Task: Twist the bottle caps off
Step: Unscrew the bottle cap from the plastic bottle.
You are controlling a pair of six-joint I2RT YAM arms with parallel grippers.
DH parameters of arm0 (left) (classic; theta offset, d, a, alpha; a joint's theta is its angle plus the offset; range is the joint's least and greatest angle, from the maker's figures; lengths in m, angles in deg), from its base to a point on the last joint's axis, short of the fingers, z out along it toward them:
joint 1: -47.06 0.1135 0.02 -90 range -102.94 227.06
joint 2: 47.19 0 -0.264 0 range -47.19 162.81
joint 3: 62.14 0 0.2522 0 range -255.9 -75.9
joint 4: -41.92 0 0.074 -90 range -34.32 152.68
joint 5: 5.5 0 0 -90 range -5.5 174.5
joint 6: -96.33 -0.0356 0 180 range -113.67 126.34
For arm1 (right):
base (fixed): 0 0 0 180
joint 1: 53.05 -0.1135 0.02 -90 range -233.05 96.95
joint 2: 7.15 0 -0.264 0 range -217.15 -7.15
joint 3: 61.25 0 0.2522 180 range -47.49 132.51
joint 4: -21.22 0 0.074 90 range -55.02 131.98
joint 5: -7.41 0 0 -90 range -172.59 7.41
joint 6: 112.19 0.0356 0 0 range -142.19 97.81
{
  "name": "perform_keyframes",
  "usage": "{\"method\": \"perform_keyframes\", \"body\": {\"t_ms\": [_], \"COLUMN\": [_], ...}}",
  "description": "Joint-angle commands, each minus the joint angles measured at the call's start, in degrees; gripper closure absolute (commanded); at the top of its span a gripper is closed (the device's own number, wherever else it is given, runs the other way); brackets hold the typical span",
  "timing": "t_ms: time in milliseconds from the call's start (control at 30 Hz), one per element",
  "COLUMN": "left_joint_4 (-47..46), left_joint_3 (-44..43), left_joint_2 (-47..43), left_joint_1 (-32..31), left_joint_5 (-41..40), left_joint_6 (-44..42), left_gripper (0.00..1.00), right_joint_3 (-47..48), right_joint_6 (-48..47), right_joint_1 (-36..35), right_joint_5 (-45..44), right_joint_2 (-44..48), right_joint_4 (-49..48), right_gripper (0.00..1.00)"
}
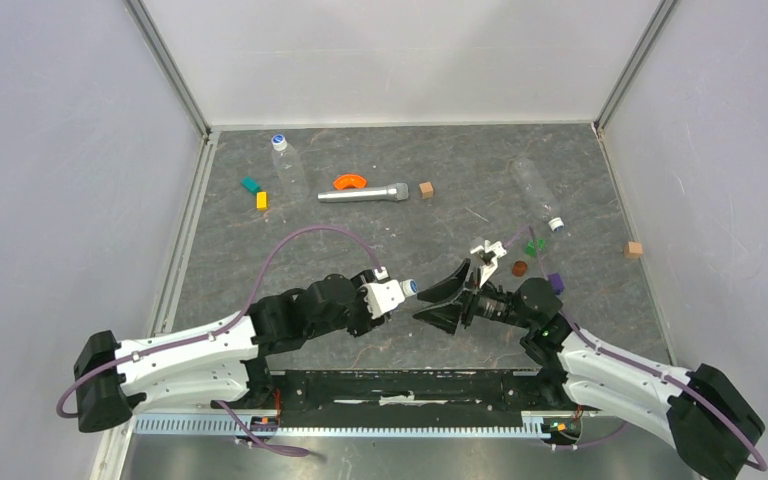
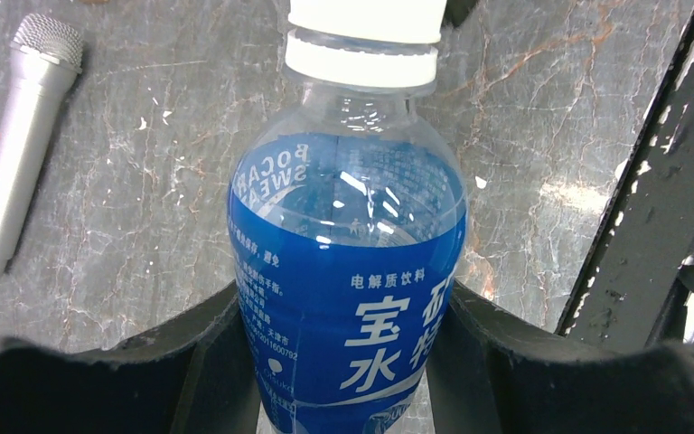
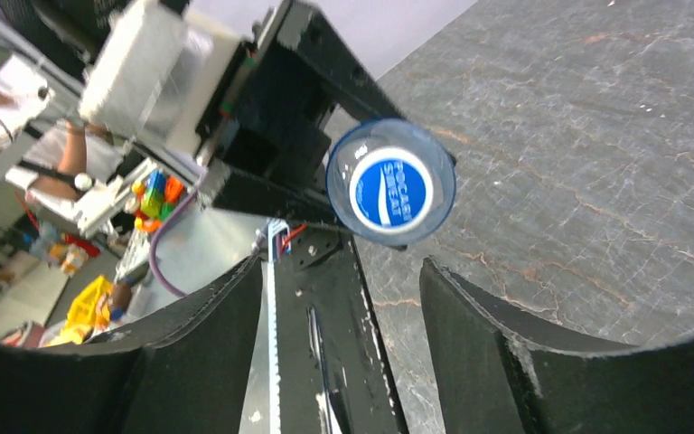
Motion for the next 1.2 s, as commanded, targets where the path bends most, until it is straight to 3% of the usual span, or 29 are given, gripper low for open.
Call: {"method": "perform_keyframes", "body": {"t_ms": [0, 200, 600, 833, 1167], "left_joint_4": [0.53, 0.66, 0.64, 0.42, -0.7], "left_joint_3": [-3.77, -3.6, -4.19, -3.81, -2.78], "left_joint_2": [2.0, 1.31, 1.77, 0.64, -0.96], "left_joint_1": [0.11, 0.07, 0.05, 0.05, 0.03], "left_joint_5": [-1.35, -0.95, 0.06, -0.3, 0.04], "left_joint_6": [-0.19, 0.01, 0.35, 0.3, 0.42], "left_gripper": [0.96, 0.96, 0.96, 0.96, 0.96], "right_joint_3": [3.38, 9.89, 11.03, 8.04, 4.49], "right_joint_6": [7.14, 5.66, 9.67, 9.2, 13.21], "right_joint_1": [-0.23, -0.2, -0.23, -0.13, 0.72], "right_joint_5": [-8.3, -12.91, -6.08, -10.48, -11.16], "right_joint_2": [2.5, 1.53, -8.98, -8.97, -11.56], "right_joint_4": [-0.1, 12.33, 5.96, 7.39, 1.87], "right_gripper": [0.3, 0.23, 0.25, 0.28, 0.29]}}
